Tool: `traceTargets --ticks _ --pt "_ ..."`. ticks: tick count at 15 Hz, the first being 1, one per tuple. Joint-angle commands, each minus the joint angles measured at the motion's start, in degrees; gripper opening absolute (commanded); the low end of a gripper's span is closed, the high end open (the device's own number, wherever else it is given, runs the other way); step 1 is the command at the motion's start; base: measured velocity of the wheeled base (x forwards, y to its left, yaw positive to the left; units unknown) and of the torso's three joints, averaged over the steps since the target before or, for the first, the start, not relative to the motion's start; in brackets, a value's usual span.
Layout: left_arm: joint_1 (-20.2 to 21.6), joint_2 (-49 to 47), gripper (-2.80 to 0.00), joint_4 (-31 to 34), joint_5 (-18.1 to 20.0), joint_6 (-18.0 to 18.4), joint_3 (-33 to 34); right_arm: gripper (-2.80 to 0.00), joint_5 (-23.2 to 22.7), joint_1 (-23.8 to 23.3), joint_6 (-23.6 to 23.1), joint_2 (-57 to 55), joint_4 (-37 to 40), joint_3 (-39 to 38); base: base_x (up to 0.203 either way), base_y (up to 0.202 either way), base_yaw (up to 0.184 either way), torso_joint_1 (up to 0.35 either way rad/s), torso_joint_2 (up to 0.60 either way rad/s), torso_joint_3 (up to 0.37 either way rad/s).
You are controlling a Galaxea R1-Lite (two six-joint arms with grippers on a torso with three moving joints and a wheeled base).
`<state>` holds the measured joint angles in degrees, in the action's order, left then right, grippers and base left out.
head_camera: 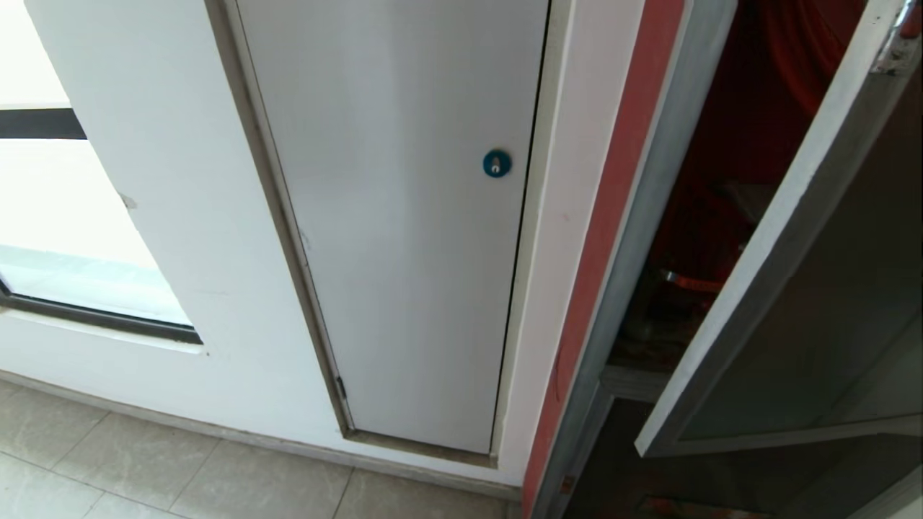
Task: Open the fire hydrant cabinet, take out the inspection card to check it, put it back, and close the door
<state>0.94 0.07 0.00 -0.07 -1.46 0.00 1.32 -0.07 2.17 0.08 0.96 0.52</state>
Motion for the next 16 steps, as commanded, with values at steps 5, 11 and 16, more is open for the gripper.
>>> traceTargets --ticks 5,11,16 --pt "0.0 -0.1 -2.80 0.0 0.0 0.0 0.0 -2.80 0.0 0.0 0.0 -0.1 0.0 0.0 0.194 0.000 -0.001 0.003 0.00 0.003" --pt "0.0 -0.1 -2.80 0.0 0.0 0.0 0.0 -2.80 0.0 0.0 -0.1 -0.1 0.0 0.0 0.137 0.000 -0.001 0.003 0.00 0.001" --pt "0.0 -0.1 -2.80 0.0 0.0 0.0 0.0 -2.80 -0.1 0.1 -0.1 -0.2 0.2 0.0 0.000 0.000 0.000 0.000 0.00 0.000"
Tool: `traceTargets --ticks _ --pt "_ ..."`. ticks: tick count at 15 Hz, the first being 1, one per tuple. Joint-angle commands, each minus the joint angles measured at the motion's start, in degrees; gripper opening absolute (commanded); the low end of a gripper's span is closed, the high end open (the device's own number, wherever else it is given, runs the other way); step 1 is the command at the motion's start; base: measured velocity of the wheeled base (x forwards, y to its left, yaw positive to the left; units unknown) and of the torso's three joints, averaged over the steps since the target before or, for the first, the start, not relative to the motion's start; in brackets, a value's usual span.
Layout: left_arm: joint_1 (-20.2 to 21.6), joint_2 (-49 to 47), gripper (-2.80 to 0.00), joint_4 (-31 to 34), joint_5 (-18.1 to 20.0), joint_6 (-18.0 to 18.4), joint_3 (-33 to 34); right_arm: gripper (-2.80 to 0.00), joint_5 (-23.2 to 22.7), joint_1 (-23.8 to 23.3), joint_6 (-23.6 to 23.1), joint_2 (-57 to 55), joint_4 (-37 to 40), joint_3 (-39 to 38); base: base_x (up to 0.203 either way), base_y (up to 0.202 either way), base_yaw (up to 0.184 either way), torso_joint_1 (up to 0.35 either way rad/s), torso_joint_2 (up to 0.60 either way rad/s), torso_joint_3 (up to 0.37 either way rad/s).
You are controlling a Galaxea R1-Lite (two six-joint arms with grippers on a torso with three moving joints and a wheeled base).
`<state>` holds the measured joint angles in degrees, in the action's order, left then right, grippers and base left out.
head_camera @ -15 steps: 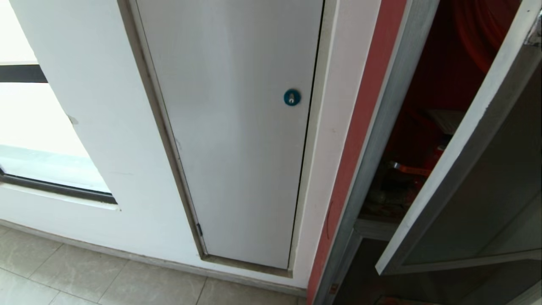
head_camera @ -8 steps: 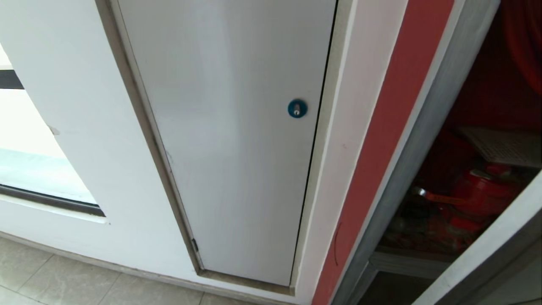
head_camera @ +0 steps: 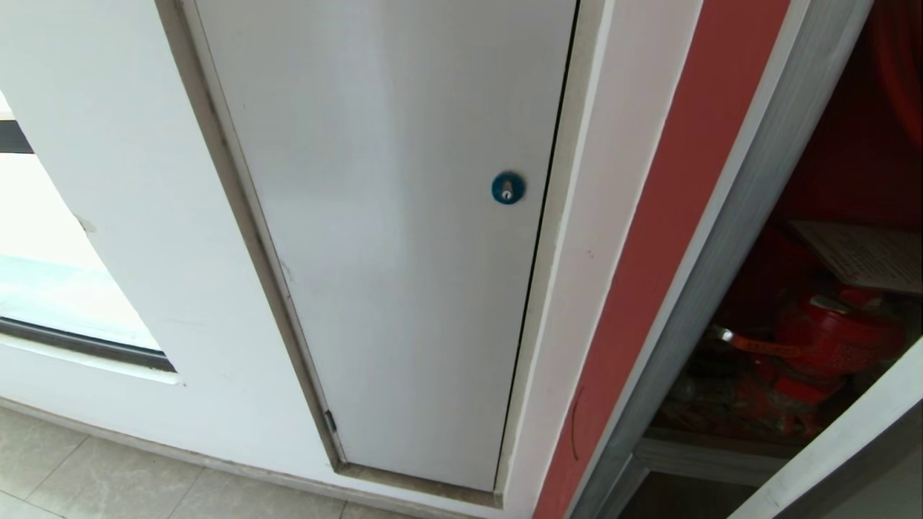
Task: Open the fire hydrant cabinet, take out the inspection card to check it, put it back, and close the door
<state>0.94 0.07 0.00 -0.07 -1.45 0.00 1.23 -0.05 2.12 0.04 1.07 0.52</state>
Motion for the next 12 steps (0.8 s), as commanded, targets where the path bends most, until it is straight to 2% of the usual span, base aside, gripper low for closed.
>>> traceTargets --ticks 1,7,10,12 --pt "0.0 -0.1 -2.80 0.0 0.0 0.0 0.0 -2.80 0.0 0.0 0.1 -0.1 0.2 0.1 0.000 0.000 0.000 0.000 0.00 0.000" --pt "0.0 -0.1 -2.80 0.0 0.0 0.0 0.0 -2.80 -0.3 0.0 -1.0 0.0 0.2 0.7 0.000 0.000 0.000 0.000 0.00 0.000" --pt "0.0 -0.1 -2.80 0.0 0.0 0.0 0.0 -2.80 -3.6 0.0 1.0 -3.1 2.2 10.2 0.000 0.000 0.000 0.000 0.00 0.000" --pt "0.0 -0.1 -2.80 0.0 0.0 0.0 0.0 -2.80 -9.6 0.0 2.5 -7.3 5.5 18.1 0.000 0.000 0.000 0.000 0.00 0.000"
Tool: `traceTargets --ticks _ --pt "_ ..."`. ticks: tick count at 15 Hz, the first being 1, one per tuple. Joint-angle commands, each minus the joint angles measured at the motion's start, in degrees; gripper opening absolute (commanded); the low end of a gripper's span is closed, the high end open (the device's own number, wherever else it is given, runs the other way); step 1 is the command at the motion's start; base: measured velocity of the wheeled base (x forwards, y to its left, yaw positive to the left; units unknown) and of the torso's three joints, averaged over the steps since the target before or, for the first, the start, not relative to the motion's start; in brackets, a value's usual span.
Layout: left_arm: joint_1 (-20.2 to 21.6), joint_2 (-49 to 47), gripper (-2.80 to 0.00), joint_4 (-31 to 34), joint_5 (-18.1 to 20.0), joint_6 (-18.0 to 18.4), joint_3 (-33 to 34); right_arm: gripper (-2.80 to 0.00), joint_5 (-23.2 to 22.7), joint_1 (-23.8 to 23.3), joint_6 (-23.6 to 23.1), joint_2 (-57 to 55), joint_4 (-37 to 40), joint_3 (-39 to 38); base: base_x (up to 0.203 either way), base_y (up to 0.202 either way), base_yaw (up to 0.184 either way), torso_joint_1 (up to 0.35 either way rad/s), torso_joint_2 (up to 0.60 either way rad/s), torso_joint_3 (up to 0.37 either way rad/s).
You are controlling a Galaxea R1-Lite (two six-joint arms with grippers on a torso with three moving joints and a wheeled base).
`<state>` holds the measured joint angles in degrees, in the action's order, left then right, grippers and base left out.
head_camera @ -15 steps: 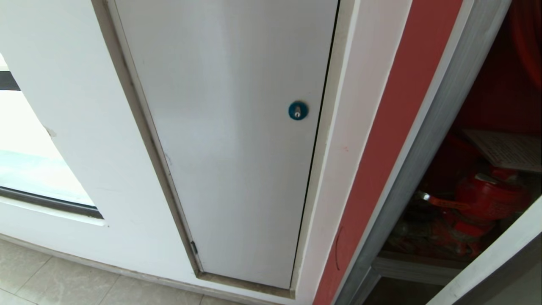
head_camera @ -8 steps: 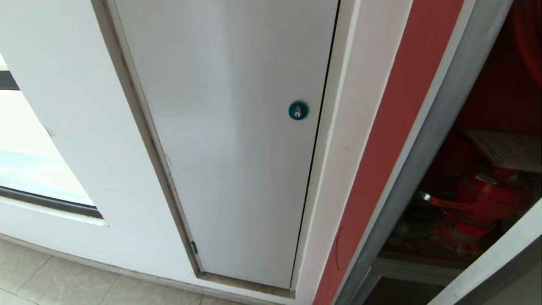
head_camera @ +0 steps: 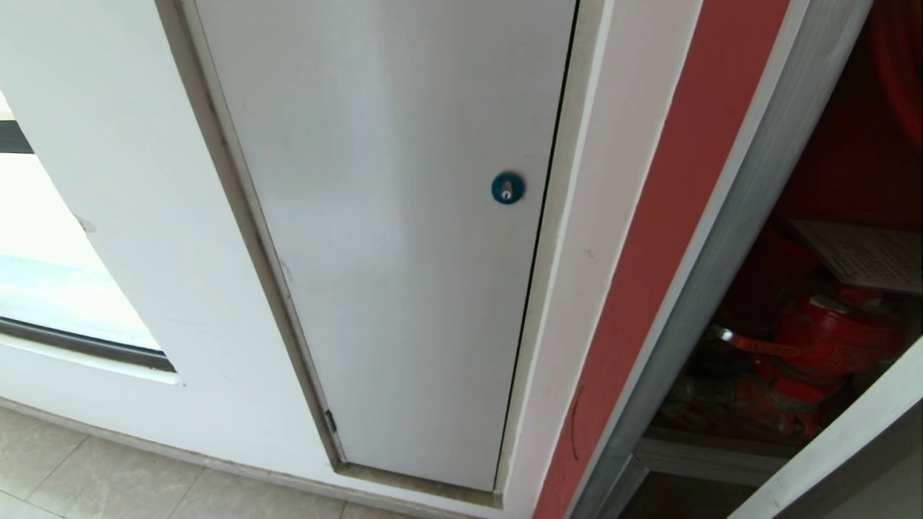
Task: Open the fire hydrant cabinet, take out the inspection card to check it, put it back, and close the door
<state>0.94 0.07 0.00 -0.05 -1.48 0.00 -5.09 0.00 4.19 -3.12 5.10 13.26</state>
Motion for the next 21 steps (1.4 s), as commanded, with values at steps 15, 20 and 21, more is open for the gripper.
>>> traceTargets --ticks 15,20,21 --pt "0.0 -0.1 -2.80 0.0 0.0 0.0 0.0 -2.80 -29.4 -0.1 1.0 -32.7 -9.6 19.6 0.000 0.000 0.000 0.000 0.00 0.000" --pt "0.0 -0.1 -2.80 0.0 0.0 0.0 0.0 -2.80 -27.2 -0.1 0.9 -38.0 -14.1 20.4 0.000 0.000 0.000 0.000 0.00 0.000" --pt "0.0 -0.1 -2.80 0.0 0.0 0.0 0.0 -2.80 -27.1 -0.1 0.9 -39.1 -15.0 20.5 0.000 0.000 0.000 0.000 0.00 0.000"
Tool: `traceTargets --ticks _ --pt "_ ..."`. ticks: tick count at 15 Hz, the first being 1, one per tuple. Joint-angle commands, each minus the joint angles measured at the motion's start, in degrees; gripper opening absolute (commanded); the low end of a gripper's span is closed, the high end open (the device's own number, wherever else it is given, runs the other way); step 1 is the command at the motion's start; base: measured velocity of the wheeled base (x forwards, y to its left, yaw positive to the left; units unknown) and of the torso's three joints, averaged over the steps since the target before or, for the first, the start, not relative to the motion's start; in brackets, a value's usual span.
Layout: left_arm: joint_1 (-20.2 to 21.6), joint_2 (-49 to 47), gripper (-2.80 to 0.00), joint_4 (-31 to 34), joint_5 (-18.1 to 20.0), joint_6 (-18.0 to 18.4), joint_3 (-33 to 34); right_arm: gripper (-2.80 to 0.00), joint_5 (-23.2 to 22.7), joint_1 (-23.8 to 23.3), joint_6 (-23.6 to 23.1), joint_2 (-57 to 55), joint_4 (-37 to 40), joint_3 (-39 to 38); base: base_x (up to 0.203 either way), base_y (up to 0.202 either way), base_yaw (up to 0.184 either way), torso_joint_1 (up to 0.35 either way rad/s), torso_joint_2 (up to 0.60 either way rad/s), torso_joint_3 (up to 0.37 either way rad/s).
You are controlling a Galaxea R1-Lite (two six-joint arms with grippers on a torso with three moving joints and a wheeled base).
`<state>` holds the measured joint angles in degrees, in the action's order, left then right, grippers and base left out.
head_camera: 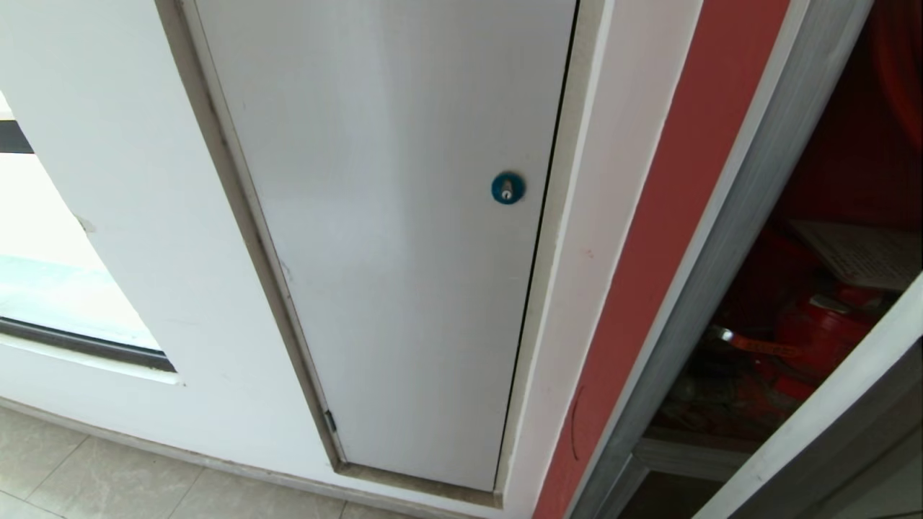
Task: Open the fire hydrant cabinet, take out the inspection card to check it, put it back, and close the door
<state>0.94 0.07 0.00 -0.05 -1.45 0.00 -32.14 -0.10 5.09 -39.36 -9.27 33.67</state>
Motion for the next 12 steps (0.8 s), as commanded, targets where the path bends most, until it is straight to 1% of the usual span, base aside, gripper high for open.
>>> traceTargets --ticks 1,5,8,12 --pt "0.0 -0.1 -2.80 0.1 0.0 0.0 0.0 -2.80 0.2 0.0 0.0 -4.1 -1.8 0.1 0.000 0.000 0.000 0.000 0.00 0.000" --pt "0.0 -0.1 -2.80 0.0 0.0 0.0 0.0 -2.80 2.1 0.0 -0.1 -9.7 -6.7 0.5 0.000 0.000 0.000 0.000 0.00 0.000" --pt "0.0 -0.1 -2.80 0.1 0.0 0.0 0.0 -2.80 2.4 0.0 -0.2 -14.4 -7.7 2.4 0.000 0.000 0.000 0.000 0.00 0.000" --pt "0.0 -0.1 -2.80 0.0 0.0 0.0 0.0 -2.80 2.6 0.0 -0.2 -19.7 -11.1 3.8 0.000 0.000 0.000 0.000 0.00 0.000"
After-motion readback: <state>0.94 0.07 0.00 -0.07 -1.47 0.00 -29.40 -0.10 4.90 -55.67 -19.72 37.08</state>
